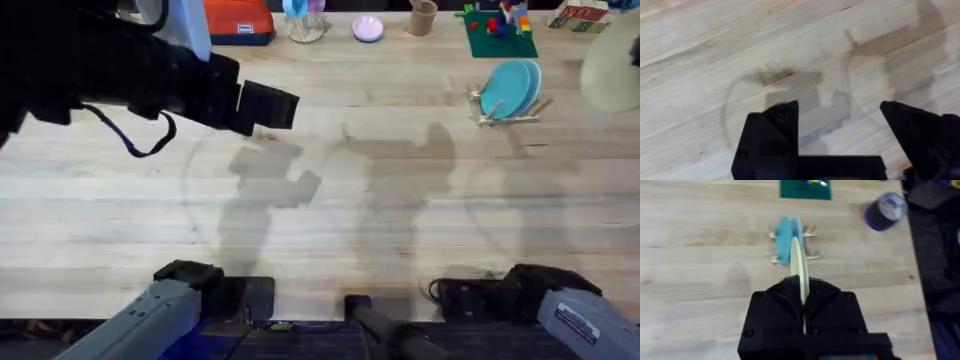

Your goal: Pick up the plates from the table one by one and place each into a slot on the dish rack.

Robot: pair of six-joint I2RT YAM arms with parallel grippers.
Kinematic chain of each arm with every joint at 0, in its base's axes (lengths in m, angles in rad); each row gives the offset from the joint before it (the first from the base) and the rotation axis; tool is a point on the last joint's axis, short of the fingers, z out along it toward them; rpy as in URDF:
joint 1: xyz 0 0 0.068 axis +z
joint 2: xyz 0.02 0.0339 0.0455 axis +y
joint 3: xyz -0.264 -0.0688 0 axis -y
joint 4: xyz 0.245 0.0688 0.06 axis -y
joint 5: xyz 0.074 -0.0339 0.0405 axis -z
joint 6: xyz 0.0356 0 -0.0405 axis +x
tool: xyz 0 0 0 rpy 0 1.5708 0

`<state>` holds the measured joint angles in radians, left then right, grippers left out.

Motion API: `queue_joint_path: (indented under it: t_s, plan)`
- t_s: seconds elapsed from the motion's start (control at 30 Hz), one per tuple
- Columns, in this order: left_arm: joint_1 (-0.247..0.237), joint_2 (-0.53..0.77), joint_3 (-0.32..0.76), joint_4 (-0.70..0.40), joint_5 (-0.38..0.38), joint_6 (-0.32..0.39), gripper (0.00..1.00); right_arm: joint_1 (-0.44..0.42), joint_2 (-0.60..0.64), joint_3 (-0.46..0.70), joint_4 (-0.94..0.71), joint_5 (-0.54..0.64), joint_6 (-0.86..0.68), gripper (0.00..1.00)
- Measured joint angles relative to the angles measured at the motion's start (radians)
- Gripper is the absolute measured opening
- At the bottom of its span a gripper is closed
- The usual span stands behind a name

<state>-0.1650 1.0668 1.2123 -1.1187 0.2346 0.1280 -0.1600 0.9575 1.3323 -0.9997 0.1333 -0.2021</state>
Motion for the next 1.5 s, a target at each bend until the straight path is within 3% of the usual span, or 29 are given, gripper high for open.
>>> queue_joint_path:
  t_s: [0.2, 0.5, 0.83, 1.5]
  plan:
    - [0.0, 0.0, 0.0, 0.0, 0.0, 0.0, 0.993, -0.125, 0.0, 0.0, 0.002, 0.0, -0.037, 0.029]
    - [0.0, 0.0, 0.0, 0.0, 0.0, 0.0, 0.993, -0.241, 0.0, 0.0, 0.038, -0.003, -0.106, 0.029]
    - [0.0, 0.0, 0.0, 0.0, 0.0, 0.0, 0.993, -0.372, 0.0, 0.0, 0.075, -0.113, -0.136, 0.029]
    - [0.0, 0.0, 0.0, 0.0, 0.0, 0.0, 0.993, -0.393, 0.104, 0.0, 0.145, -0.174, -0.166, 0.029]
